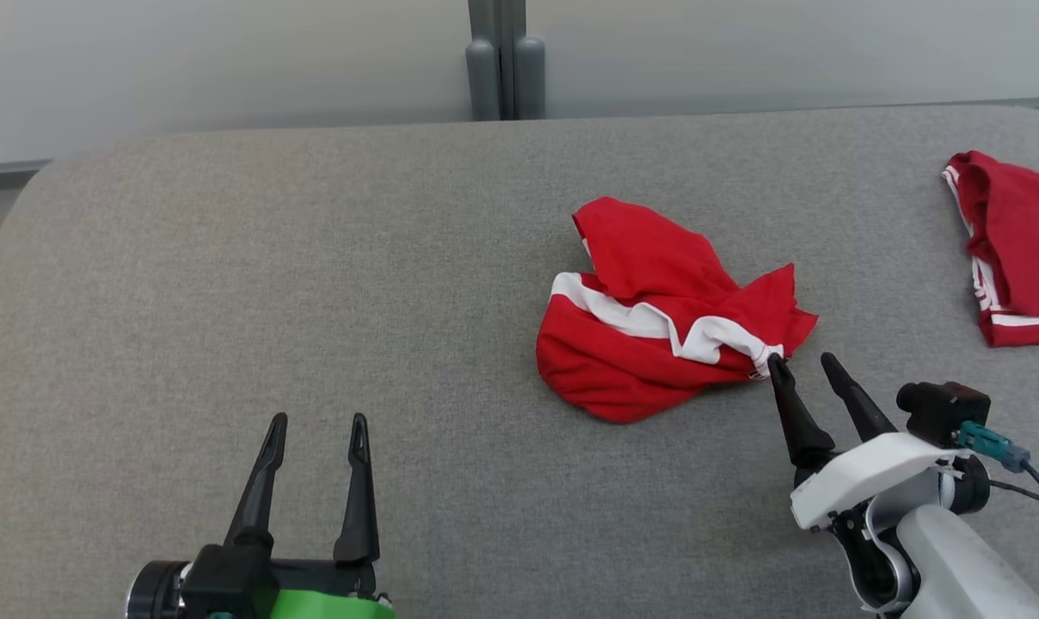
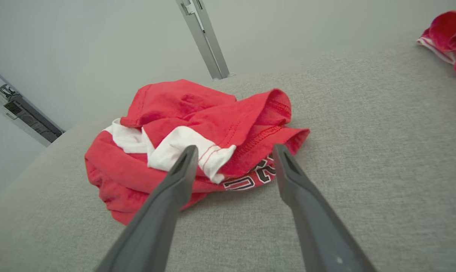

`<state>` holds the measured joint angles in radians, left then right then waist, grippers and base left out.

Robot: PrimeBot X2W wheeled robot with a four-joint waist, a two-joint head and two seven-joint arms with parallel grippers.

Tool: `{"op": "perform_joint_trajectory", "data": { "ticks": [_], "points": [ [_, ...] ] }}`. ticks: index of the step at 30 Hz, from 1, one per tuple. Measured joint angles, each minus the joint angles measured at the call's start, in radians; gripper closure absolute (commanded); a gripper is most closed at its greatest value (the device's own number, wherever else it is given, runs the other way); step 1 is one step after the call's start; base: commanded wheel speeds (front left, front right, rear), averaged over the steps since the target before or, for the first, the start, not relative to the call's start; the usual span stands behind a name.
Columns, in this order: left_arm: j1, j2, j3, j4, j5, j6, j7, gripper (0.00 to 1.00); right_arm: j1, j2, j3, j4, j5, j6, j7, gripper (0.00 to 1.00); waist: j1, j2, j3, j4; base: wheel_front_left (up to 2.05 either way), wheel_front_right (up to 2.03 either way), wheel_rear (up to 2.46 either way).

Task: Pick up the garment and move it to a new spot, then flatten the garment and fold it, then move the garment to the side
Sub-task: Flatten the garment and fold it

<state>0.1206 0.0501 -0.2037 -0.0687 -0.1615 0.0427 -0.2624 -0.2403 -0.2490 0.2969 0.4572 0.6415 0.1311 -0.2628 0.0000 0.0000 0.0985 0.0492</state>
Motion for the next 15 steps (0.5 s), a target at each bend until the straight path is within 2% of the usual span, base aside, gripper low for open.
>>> {"op": "perform_joint_trajectory", "data": {
  "ticks": [6, 7, 9, 10, 15],
  "points": [
    [-0.035, 0.0, -0.031, 0.007, 0.001, -0.003, 0.0, 0.0, -0.061, -0.043, 0.08, 0.045, 0.083, 0.0, 0.0, 0.0, 0.0, 0.0, 0.051, 0.032, 0.0, 0.0, 0.0],
    [-0.039, 0.0, -0.035, 0.007, 0.001, -0.003, 0.0, 0.0, -0.067, -0.048, 0.089, 0.046, 0.087, 0.0, 0.0, 0.18, 0.0, 0.0, 0.058, 0.039, 0.0, 0.0, 0.0],
    [-0.04, 0.0, -0.04, 0.01, 0.001, -0.001, 0.0, 0.0, -0.077, -0.053, 0.101, 0.047, 0.097, 0.0, 0.0, 0.93, 0.0, 0.0, 0.068, 0.05, 0.0, 0.0, 0.0],
    [-0.04, 0.0, -0.041, 0.011, 0.001, 0.001, 0.0, 0.0, -0.079, -0.057, 0.114, 0.045, 0.098, 0.0, 0.0, 1.0, 0.0, 0.0, 0.072, 0.055, 0.0, 0.0, 0.0],
    [-0.044, 0.0, -0.044, 0.015, 0.001, 0.003, 0.0, 0.0, -0.098, -0.096, 0.14, -0.009, 0.075, 0.0, 0.0, 1.0, 0.0, 0.0, 0.077, 0.063, 0.0, 0.0, 0.0]
  ]
}}
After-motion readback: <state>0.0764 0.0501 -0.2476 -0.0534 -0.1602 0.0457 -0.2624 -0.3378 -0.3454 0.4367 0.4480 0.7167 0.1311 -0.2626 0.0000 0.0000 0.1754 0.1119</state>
